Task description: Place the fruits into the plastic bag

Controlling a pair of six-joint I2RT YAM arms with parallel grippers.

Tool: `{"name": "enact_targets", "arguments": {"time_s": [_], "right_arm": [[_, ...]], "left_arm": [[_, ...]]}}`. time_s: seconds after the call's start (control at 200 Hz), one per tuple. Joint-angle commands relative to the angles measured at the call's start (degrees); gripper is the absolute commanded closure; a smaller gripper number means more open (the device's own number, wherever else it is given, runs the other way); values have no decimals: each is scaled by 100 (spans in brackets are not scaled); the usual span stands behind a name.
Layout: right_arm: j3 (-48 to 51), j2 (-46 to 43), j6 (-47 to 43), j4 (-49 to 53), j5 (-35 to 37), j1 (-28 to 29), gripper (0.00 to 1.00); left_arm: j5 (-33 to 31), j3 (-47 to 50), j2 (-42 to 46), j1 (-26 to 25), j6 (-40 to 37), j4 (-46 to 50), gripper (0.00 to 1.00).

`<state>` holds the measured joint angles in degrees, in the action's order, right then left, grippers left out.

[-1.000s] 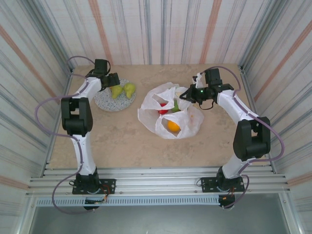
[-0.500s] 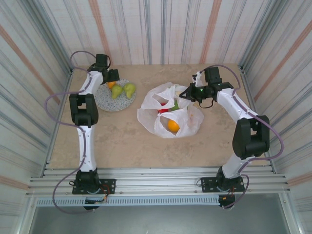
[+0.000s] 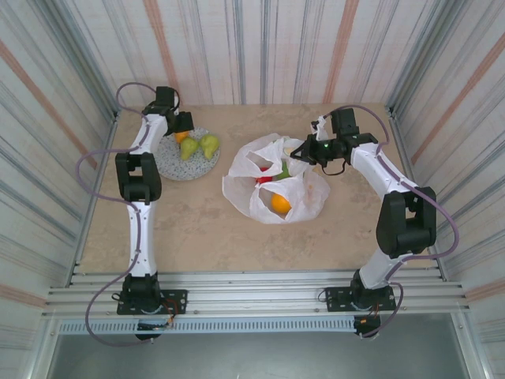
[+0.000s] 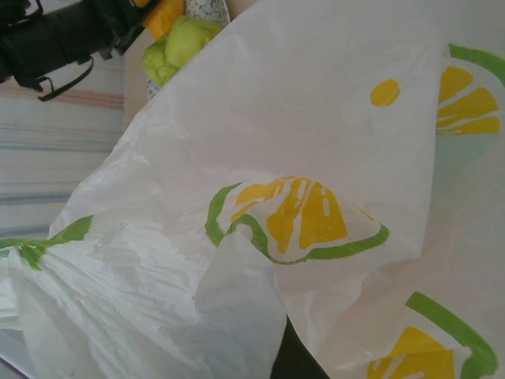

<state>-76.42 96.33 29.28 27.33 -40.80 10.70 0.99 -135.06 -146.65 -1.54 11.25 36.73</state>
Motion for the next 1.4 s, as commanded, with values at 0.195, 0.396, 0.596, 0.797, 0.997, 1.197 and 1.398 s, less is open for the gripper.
{"name": "enact_targets", "arguments": {"time_s": [0.195, 0.396, 0.596, 0.797, 0.997, 1.197, 1.398], "right_arm": [[-74, -39, -131, 145, -42, 19, 100], [-48, -53, -122, 126, -38, 37, 100], [-39, -80, -123, 123, -25, 38, 100], [-33, -123, -111, 124, -13, 46, 100], [-31, -164, -101, 119, -10, 54, 100], [-31, -213, -112, 107, 21, 38, 100], [-118, -176, -110, 95, 8, 13, 100]], "left_arm": [[188, -312, -228, 97, 29, 350, 15], [259, -458, -307, 121, 22, 449, 22], [278, -471, -209, 158, 20, 458, 32], [212, -429, 164, 236, 18, 501, 36], [-14, -33, 940, 260, -17, 377, 38], [111, 1262, 2332, 256, 314, -47, 41], [969, 3926, 4484, 114, 1207, -1637, 42]]}}
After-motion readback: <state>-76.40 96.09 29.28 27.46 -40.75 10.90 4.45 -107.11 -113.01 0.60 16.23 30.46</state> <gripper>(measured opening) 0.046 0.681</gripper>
